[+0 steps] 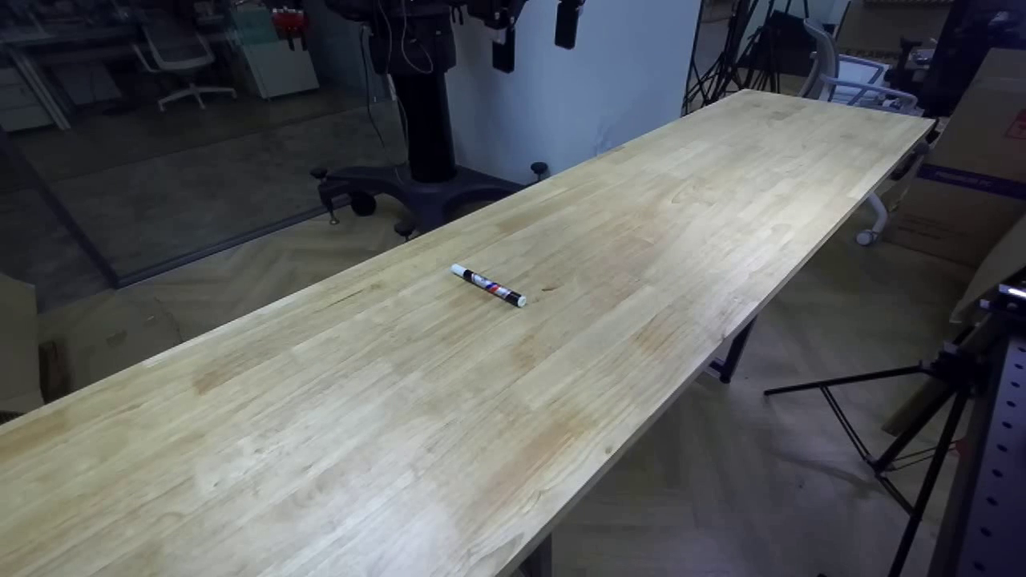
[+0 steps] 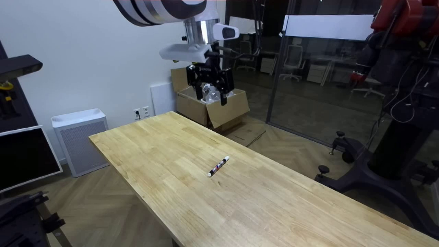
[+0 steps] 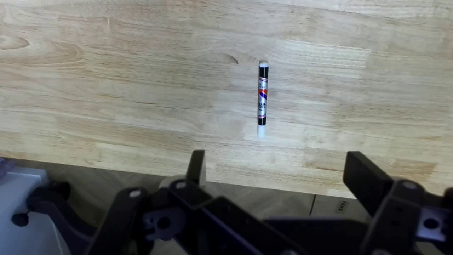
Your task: Slightly move the marker to the bottom of the table
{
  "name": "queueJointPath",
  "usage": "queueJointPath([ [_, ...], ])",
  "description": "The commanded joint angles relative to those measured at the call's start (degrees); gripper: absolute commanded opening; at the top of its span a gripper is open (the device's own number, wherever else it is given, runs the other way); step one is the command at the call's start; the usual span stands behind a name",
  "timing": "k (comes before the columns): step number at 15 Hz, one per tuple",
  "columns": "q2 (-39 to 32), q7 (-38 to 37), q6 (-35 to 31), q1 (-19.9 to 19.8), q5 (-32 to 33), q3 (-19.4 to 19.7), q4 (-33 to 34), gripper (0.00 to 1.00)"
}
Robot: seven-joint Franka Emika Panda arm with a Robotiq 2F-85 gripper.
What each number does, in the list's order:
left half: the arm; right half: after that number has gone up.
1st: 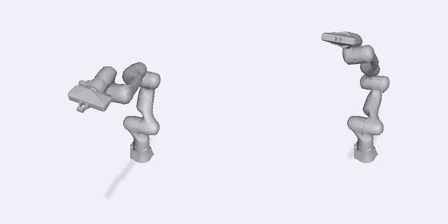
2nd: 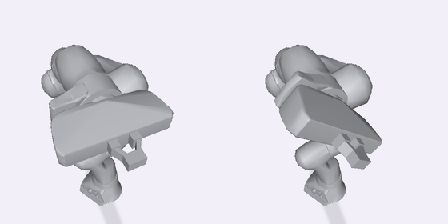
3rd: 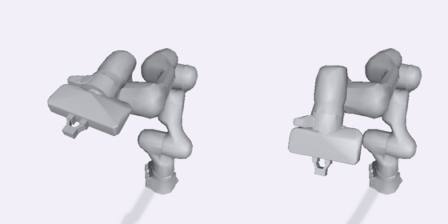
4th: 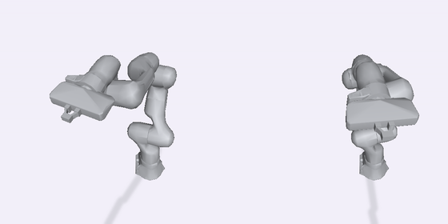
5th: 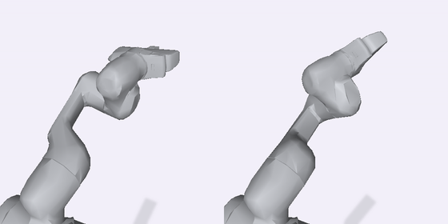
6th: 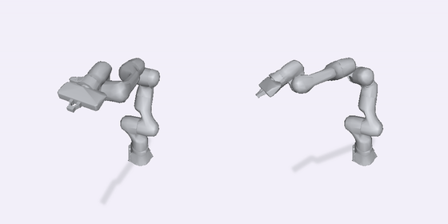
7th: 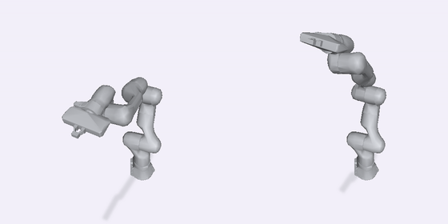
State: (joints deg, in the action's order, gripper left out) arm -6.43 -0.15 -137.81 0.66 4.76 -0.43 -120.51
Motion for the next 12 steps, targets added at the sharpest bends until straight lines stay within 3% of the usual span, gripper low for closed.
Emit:
queueJointPath([
  [1, -0.3, 0.0, 0.0, 0.1, 0.0, 0.0, 0.3, 1.00],
  [5, -3.8, 1.5, 3.3, 0.2, -0.2, -0.2, 4.0, 1.00],
  [12, -20.6, 6.3, 8.5, -1.1, -0.1, 0.5, 18.3, 1.00],
])
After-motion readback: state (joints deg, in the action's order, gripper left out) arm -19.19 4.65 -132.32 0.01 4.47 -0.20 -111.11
